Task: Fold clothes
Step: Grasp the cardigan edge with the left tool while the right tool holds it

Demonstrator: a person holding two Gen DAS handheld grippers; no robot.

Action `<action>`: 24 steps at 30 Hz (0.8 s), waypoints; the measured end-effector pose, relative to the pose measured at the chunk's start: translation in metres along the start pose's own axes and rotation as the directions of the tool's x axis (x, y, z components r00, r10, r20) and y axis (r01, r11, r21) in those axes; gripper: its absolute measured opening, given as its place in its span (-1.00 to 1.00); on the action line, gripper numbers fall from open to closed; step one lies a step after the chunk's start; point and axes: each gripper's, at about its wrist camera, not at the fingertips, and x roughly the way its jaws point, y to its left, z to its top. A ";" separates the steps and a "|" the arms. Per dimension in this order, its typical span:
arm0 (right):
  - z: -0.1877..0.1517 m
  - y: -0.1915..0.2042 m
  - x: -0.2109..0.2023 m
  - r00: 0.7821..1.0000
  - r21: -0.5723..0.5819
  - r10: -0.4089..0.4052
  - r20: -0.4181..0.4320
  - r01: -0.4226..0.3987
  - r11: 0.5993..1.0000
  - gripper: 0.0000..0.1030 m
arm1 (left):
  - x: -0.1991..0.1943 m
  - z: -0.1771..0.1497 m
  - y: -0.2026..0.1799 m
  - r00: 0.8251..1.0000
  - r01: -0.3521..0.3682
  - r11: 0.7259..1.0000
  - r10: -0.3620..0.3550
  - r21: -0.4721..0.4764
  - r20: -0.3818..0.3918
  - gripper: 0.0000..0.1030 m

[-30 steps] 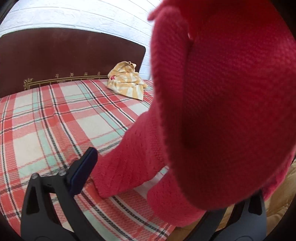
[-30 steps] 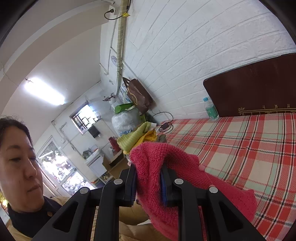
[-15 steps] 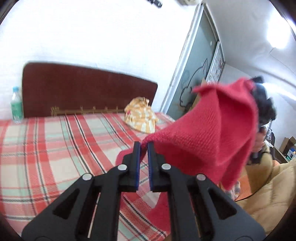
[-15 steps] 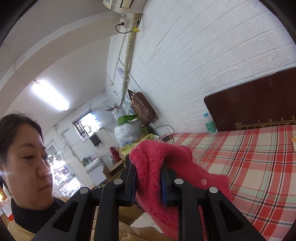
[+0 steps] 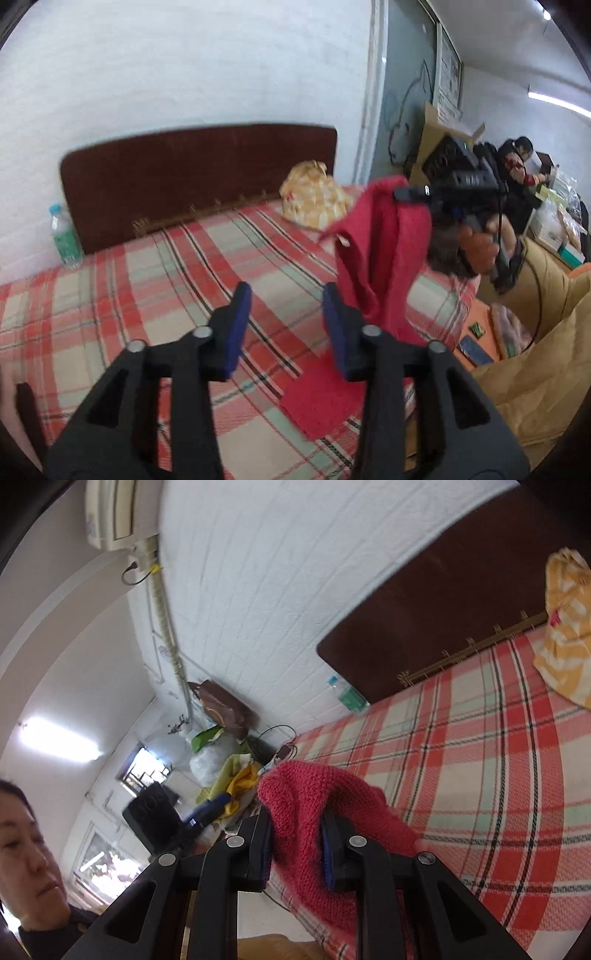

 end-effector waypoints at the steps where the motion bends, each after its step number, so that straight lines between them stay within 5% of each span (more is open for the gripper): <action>1: -0.001 -0.008 0.000 1.000 0.019 0.008 0.003 -0.009 1.000 -0.60 | 0.019 -0.012 -0.008 0.999 0.022 1.000 -0.022 0.001 -0.038 0.09; 4: -0.001 -0.013 -0.004 0.999 0.018 0.039 0.013 -0.039 0.999 -0.60 | 0.075 -0.034 -0.024 0.983 0.080 0.996 -0.083 -0.027 -0.163 0.09; 11: -0.005 0.011 -0.006 0.998 -0.045 0.070 -0.006 -0.070 0.997 -0.59 | 0.144 -0.035 -0.021 0.924 0.251 0.949 -0.294 -0.191 -0.245 0.05; 13: -0.008 0.015 -0.007 0.997 -0.052 0.071 -0.012 -0.072 0.996 -0.59 | 0.145 -0.033 -0.022 0.901 0.312 0.923 -0.362 -0.223 -0.237 -0.88; 20: -0.011 0.030 -0.024 0.999 -0.121 0.035 -0.005 -0.036 0.992 -0.53 | 0.072 -0.003 0.003 0.932 0.322 0.905 -0.355 -0.277 -0.075 -0.86; 24: 0.005 0.022 -0.028 1.000 -0.138 0.003 0.002 -0.002 0.990 -0.51 | 0.013 0.032 0.007 0.956 0.274 0.942 -0.289 -0.192 -0.055 -0.86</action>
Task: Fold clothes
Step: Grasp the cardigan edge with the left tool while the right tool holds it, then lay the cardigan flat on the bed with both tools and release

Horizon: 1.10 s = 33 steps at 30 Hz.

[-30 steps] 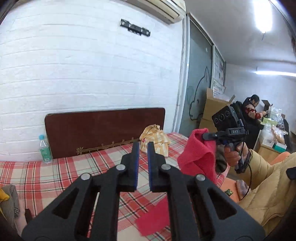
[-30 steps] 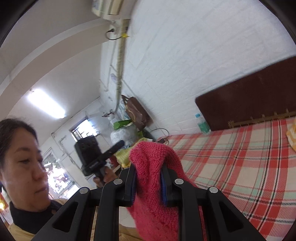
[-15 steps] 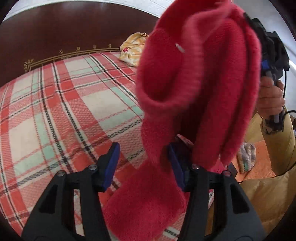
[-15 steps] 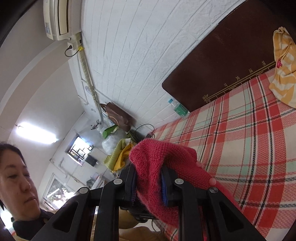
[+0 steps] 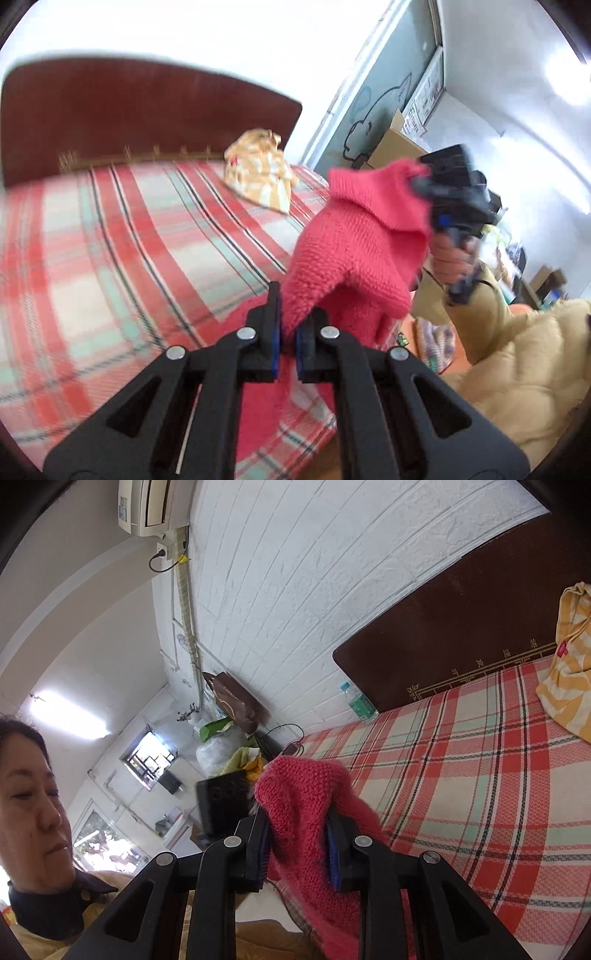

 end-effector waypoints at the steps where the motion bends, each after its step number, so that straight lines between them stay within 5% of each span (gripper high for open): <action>1: 0.006 -0.009 0.004 1.000 0.009 -0.007 -0.004 0.007 1.000 -0.51 | -0.009 0.008 -0.001 1.000 -0.026 1.000 0.026 0.011 -0.011 -0.86; 5: 0.037 -0.066 0.043 0.995 0.058 -0.075 -0.061 0.078 0.995 -0.51 | 0.002 0.047 0.032 0.978 -0.169 0.985 0.162 -0.039 -0.131 -0.86; 8: 0.056 -0.133 0.082 0.978 0.163 -0.169 -0.119 0.187 0.969 -0.43 | 0.039 0.062 0.082 0.935 -0.292 0.950 0.260 -0.112 -0.240 -0.86; 13: 0.066 -0.204 0.127 0.831 0.108 -0.496 -0.250 0.533 0.839 -0.10 | 0.105 0.045 0.166 0.870 -0.390 0.895 0.280 -0.217 -0.407 -0.85; 15: 0.064 -0.208 0.133 0.830 0.085 -0.484 -0.277 0.523 0.848 -0.01 | 0.115 0.037 0.182 0.874 -0.369 0.891 0.235 -0.266 -0.426 -0.83; 17: 0.059 -0.200 0.139 0.817 0.004 -0.501 -0.285 0.524 0.852 0.46 | 0.114 0.031 0.182 0.877 -0.354 0.899 0.224 -0.259 -0.425 -0.78; 20: 0.045 -0.180 0.154 0.787 -0.136 -0.529 -0.318 0.515 0.847 0.56 | 0.117 0.029 0.182 0.871 -0.340 0.915 0.219 -0.217 -0.439 -0.66; 25: 0.013 -0.155 0.189 0.682 -0.377 -0.651 -0.334 0.536 0.755 0.61 | 0.126 0.026 0.183 0.858 -0.343 0.919 0.223 -0.193 -0.463 -0.66; 27: -0.001 -0.153 0.200 0.628 -0.496 -0.714 -0.309 0.534 0.685 0.62 | 0.127 0.028 0.186 0.866 -0.332 0.918 0.206 -0.216 -0.456 -0.66; 28: -0.005 -0.152 0.201 0.619 -0.530 -0.728 -0.294 0.528 0.663 0.59 | 0.128 0.031 0.188 0.870 -0.326 0.918 0.197 -0.226 -0.452 -0.66; 30: 0.000 -0.155 0.193 0.647 -0.499 -0.701 -0.301 0.519 0.694 0.14 | 0.127 0.037 0.193 0.881 -0.313 0.914 0.177 -0.258 -0.440 -0.66; 31: 0.009 -0.159 0.184 0.665 -0.452 -0.681 -0.308 0.527 0.719 -0.38 | 0.126 0.040 0.195 0.886 -0.305 0.912 0.166 -0.275 -0.432 -0.66; 32: 0.022 -0.165 0.171 0.706 -0.366 -0.632 -0.320 0.524 0.769 -0.76 | 0.124 0.045 0.198 0.894 -0.299 0.909 0.160 -0.291 -0.419 -0.66; 33: 0.035 -0.173 0.155 0.752 -0.266 -0.578 -0.317 0.514 0.815 -0.80 | 0.123 0.050 0.201 0.904 -0.291 0.905 0.154 -0.310 -0.399 -0.66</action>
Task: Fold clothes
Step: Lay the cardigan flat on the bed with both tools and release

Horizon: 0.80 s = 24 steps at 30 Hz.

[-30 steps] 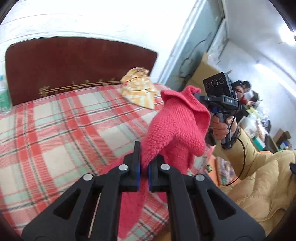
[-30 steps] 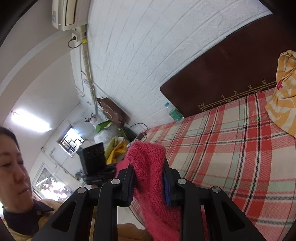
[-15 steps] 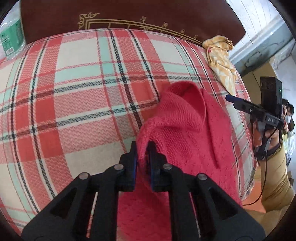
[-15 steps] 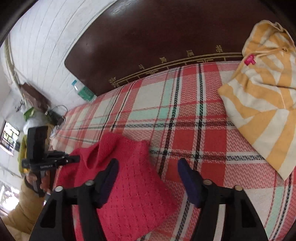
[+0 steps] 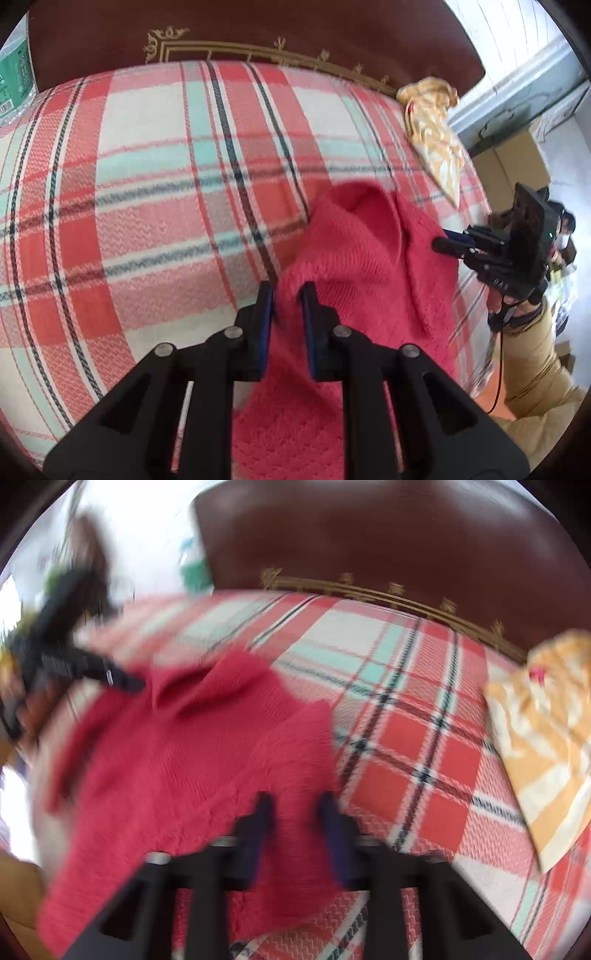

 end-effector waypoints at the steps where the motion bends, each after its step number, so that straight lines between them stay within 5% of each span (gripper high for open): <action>1: 0.004 -0.018 -0.010 0.999 0.076 0.022 0.033 -0.025 0.997 -0.81 | -0.003 0.004 0.002 1.000 0.010 1.000 -0.010 -0.014 0.018 -0.66; 4: 0.003 -0.064 -0.028 0.997 0.243 -0.036 0.074 0.017 0.970 -0.81 | -0.005 0.017 0.011 0.998 -0.022 0.998 0.025 -0.063 0.054 -0.66; 7: -0.006 -0.087 -0.035 0.990 0.354 -0.131 0.046 0.106 0.929 -0.46 | -0.001 0.015 0.014 0.994 -0.091 0.995 0.093 -0.043 0.048 -0.66; 9: -0.011 -0.078 -0.046 0.986 0.337 -0.150 0.066 0.119 0.934 -0.19 | -0.002 0.006 0.017 0.997 -0.068 0.996 0.070 -0.055 0.041 -0.60; 11: -0.015 -0.055 -0.059 0.989 0.261 -0.096 0.116 0.063 0.963 0.25 | -0.007 -0.007 0.016 0.997 -0.054 0.998 0.056 -0.038 0.048 -0.27; 13: -0.019 -0.027 -0.067 0.987 0.172 -0.072 0.144 0.046 0.984 0.68 | -0.016 -0.023 0.011 0.995 -0.060 0.998 0.061 -0.016 0.076 0.30; 14: -0.020 -0.014 -0.067 0.986 0.125 -0.075 0.149 0.057 0.991 0.74 | -0.021 -0.031 0.006 0.995 -0.039 0.999 0.039 0.002 0.095 0.33; 16: -0.019 0.012 -0.054 0.988 0.016 -0.101 0.116 0.099 0.995 0.74 | -0.027 -0.047 -0.003 0.995 -0.003 0.999 -0.001 0.043 0.100 0.36; 21: -0.021 0.040 -0.002 0.967 -0.178 -0.256 -0.005 0.251 0.952 0.74 | -0.006 -0.067 -0.022 0.999 -0.048 0.993 0.045 0.108 0.027 0.36; 22: -0.021 0.036 0.000 0.971 -0.162 -0.239 0.000 0.236 0.958 0.66 | -0.001 -0.068 -0.023 0.998 -0.054 0.992 0.053 0.110 0.014 0.36; 24: -0.019 0.020 -0.009 0.985 -0.082 -0.174 0.017 0.175 0.981 0.09 | 0.007 -0.065 -0.027 0.996 -0.085 0.988 0.084 0.132 0.009 0.32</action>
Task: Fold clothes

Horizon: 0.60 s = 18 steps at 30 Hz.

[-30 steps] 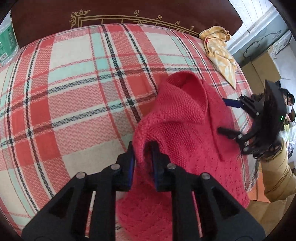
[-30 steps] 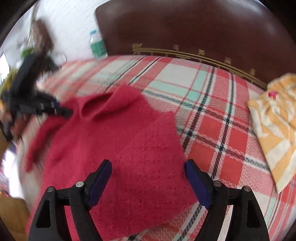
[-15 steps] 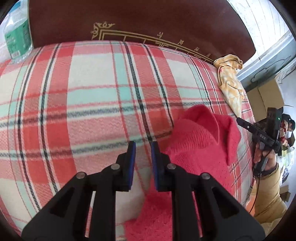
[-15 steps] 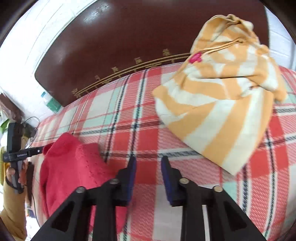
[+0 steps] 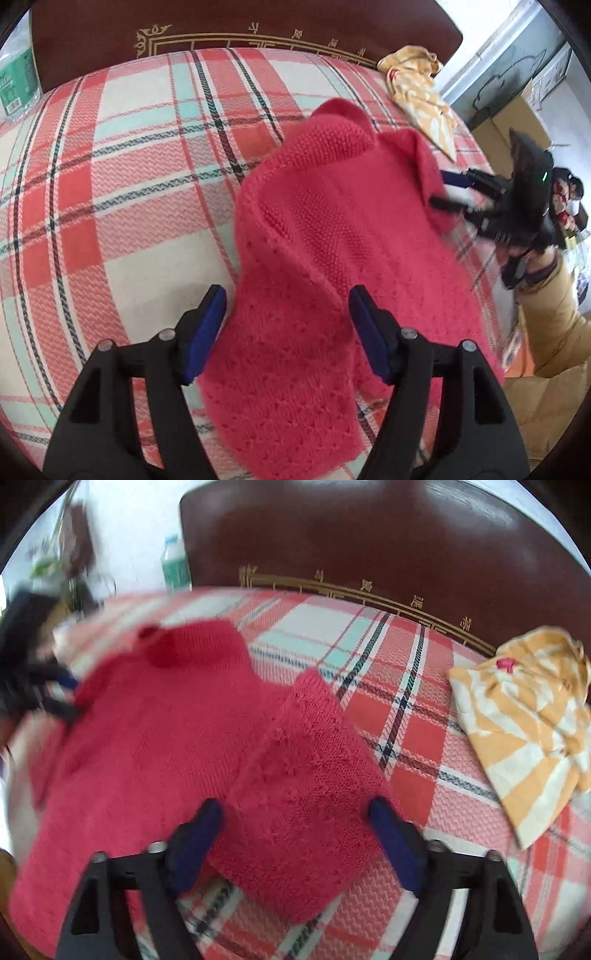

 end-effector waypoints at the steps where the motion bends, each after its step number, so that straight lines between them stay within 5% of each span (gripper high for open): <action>1: 0.002 -0.011 -0.003 1.000 0.039 0.011 0.007 -0.011 0.999 -0.43 | 0.000 0.002 0.001 1.000 0.004 1.000 -0.004 0.007 0.008 0.10; 2: 0.004 -0.024 -0.007 0.999 0.084 0.029 0.017 -0.030 0.996 -0.73 | 0.002 0.007 0.001 1.000 0.005 1.000 -0.005 0.007 0.009 -0.01; 4: 0.008 -0.048 -0.015 0.997 0.185 0.067 0.047 -0.075 0.980 -0.75 | 0.004 0.019 0.007 1.000 -0.018 1.000 0.018 -0.017 0.010 -0.40; 7: 0.010 -0.083 -0.019 0.993 0.320 0.087 0.086 -0.110 0.941 -0.76 | 0.004 0.040 0.029 1.000 -0.010 0.995 0.012 -0.102 0.017 -0.48; 9: 0.009 -0.106 -0.016 0.989 0.412 0.102 0.106 -0.137 0.901 -0.74 | 0.001 0.053 0.039 0.995 -0.084 0.987 0.091 -0.137 0.051 -0.48; 12: 0.007 -0.124 -0.009 0.997 0.494 0.023 0.072 -0.056 0.868 -0.43 | -0.015 0.063 0.061 0.976 -0.166 0.956 0.195 -0.240 0.102 -0.48; 13: 0.006 -0.125 -0.011 0.998 0.514 0.000 0.070 -0.036 0.857 -0.15 | -0.022 0.061 0.066 0.977 -0.139 0.950 0.178 -0.279 0.119 -0.48; 15: -0.001 -0.118 -0.024 0.990 0.510 0.039 0.138 -0.105 0.854 -0.02 | -0.039 0.049 0.063 0.984 -0.032 0.968 0.075 -0.249 0.165 -0.43; 18: -0.012 -0.084 -0.043 0.967 0.408 0.163 0.197 -0.232 0.883 0.30 | -0.057 0.016 0.037 0.986 0.011 0.989 0.015 -0.147 0.169 -0.01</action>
